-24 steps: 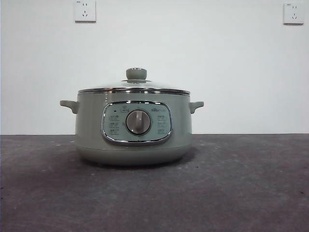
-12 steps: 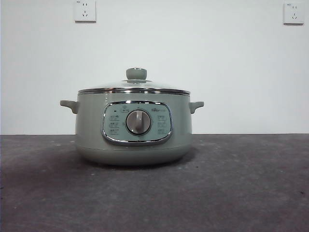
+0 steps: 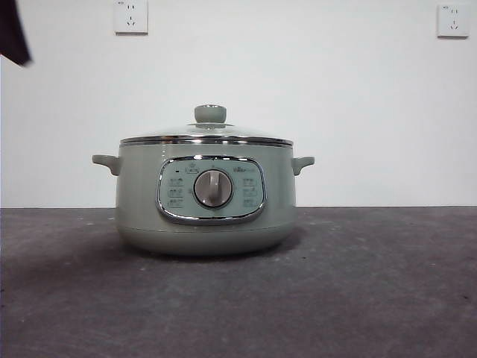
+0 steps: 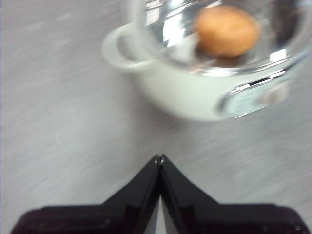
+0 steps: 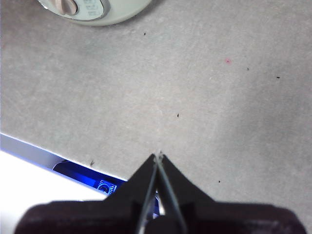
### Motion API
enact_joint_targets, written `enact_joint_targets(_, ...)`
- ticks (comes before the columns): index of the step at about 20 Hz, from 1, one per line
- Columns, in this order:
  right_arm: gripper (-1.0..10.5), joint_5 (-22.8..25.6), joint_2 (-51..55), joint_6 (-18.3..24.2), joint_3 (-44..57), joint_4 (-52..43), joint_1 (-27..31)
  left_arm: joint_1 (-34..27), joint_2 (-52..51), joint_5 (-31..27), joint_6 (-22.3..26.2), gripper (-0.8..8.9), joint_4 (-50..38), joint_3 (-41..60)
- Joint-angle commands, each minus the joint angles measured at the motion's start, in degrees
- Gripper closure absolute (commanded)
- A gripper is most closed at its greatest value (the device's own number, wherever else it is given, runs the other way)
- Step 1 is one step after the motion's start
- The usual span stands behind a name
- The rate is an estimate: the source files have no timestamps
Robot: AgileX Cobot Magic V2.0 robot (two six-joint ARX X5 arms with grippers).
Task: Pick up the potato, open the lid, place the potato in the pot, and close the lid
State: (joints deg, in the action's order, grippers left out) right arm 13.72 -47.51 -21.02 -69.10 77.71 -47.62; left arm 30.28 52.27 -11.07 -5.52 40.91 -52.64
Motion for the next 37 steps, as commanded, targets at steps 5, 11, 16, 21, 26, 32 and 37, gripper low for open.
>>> enact_joint_targets(5,9.5,0.3,0.0,0.0,0.6,1.3,0.0,-10.4,-10.7,17.0,5.4,8.14,-30.1,20.0)
enact_joint_targets(11,9.5,0.3,0.0,0.0,0.6,1.3,0.0,-22.5,-27.3,17.1,5.3,8.14,-33.1,30.9)
enact_joint_targets(16,9.5,0.3,0.0,0.0,0.6,1.3,0.0,-31.1,-36.3,17.1,4.7,8.14,-33.2,38.0)
enact_joint_targets(21,9.5,0.3,0.0,0.0,0.6,1.3,0.0,-32.1,-47.8,17.1,2.5,8.14,-32.8,47.0)
enact_joint_targets(26,9.5,0.3,0.0,0.0,0.6,1.3,0.0,-29.9,-52.0,17.0,2.5,8.14,-31.0,50.5)
enact_joint_targets(32,9.5,0.3,0.0,0.0,0.6,1.3,0.0,-29.8,-52.0,15.0,3.0,8.14,-31.7,52.1)
enact_joint_targets(37,9.5,0.3,0.0,0.0,0.6,1.3,0.0,-29.8,-52.0,12.7,3.1,8.14,-31.4,52.2)
